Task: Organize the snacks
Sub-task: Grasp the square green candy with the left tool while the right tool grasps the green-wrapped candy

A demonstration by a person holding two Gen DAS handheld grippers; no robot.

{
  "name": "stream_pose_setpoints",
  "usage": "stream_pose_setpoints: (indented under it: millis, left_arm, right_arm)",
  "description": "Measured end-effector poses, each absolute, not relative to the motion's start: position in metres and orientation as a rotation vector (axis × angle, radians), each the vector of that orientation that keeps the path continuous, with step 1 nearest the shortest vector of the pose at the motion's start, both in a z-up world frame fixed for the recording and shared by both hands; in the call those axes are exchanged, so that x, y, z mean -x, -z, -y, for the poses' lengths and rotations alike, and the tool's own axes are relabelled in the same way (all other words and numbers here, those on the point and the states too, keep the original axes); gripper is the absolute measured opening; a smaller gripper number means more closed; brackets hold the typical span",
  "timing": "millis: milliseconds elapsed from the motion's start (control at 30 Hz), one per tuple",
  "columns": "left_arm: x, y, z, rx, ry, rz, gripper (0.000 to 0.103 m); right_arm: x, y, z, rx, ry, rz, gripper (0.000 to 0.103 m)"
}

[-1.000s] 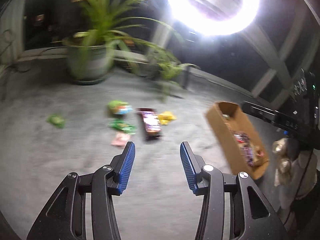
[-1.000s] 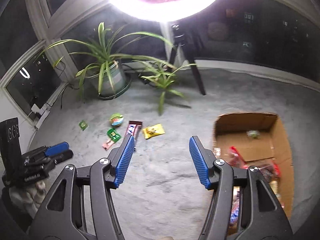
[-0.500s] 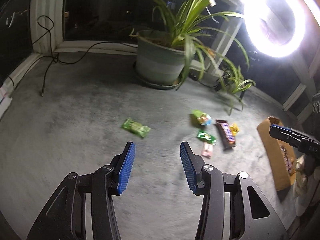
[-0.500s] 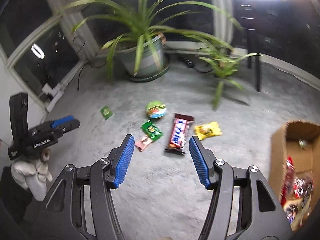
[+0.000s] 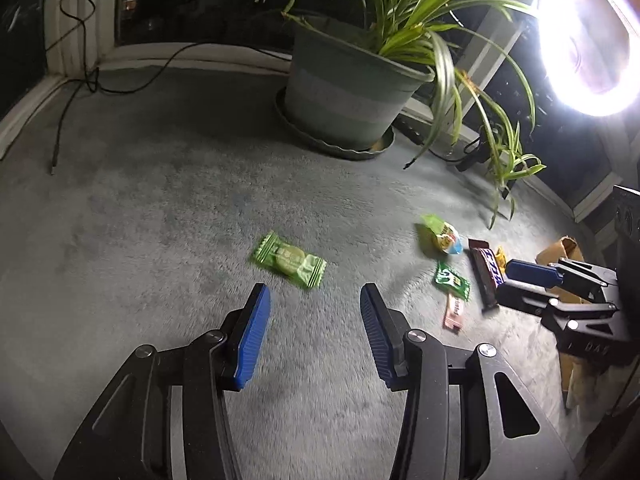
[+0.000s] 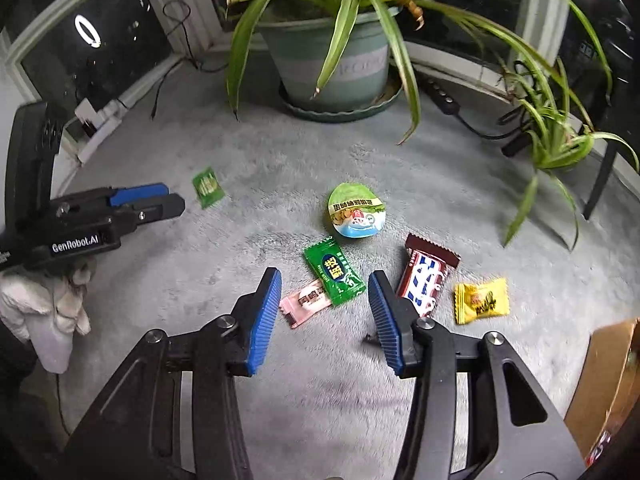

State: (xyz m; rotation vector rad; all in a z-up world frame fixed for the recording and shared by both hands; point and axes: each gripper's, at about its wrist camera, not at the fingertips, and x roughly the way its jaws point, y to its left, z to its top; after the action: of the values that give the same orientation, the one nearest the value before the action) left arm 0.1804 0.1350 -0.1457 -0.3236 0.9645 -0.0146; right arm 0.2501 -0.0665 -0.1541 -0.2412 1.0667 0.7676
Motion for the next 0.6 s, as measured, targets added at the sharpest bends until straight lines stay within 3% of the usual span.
stream_pose_setpoints:
  millis: [400, 600]
  left_arm:
    - [-0.209, 0.164, -0.134, 0.313, -0.004, -1.004, 0.045]
    - [-0.226, 0.170, -0.123, 0.264, -0.007, -1.007, 0.045]
  right_arm:
    - [-0.267, 0.185, 0.037, 0.380, -0.780, -1.112, 0.048]
    - [-0.271, 0.193, 0.036, 0.410, -0.775, -1.118, 0.040]
